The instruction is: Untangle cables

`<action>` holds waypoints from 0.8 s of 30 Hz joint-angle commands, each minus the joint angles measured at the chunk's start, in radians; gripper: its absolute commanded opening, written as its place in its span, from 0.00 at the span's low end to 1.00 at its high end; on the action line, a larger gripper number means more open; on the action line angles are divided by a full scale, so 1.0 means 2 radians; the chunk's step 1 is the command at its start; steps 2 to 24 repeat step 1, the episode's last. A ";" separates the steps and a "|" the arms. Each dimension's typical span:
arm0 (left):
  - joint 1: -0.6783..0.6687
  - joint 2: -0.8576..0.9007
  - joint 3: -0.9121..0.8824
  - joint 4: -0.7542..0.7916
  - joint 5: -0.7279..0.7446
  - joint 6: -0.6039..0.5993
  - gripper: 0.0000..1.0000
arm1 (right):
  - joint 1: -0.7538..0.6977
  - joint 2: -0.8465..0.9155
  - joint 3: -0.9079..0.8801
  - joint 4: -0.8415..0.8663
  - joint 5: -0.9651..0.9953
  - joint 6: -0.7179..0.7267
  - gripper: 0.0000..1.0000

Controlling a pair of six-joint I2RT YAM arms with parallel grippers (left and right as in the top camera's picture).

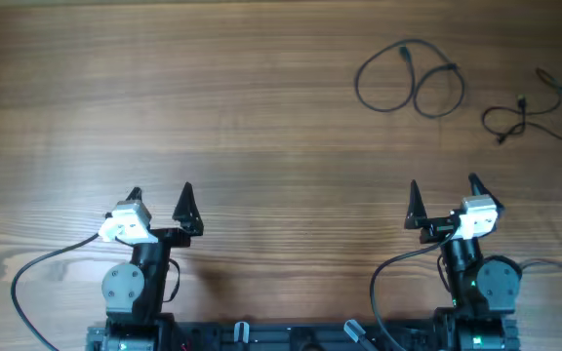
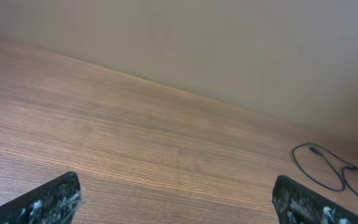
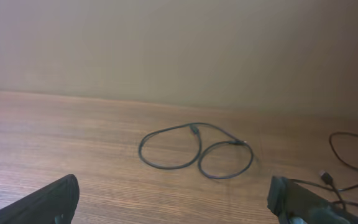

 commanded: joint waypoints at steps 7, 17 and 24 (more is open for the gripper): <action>0.004 -0.004 -0.002 -0.001 -0.003 -0.006 1.00 | 0.003 -0.007 -0.001 0.001 0.009 0.008 1.00; 0.004 -0.004 -0.002 -0.001 -0.003 -0.006 1.00 | 0.003 -0.007 -0.001 0.001 0.009 0.008 1.00; 0.004 -0.004 -0.002 -0.001 -0.003 -0.006 1.00 | 0.003 -0.007 -0.001 0.001 0.009 0.008 1.00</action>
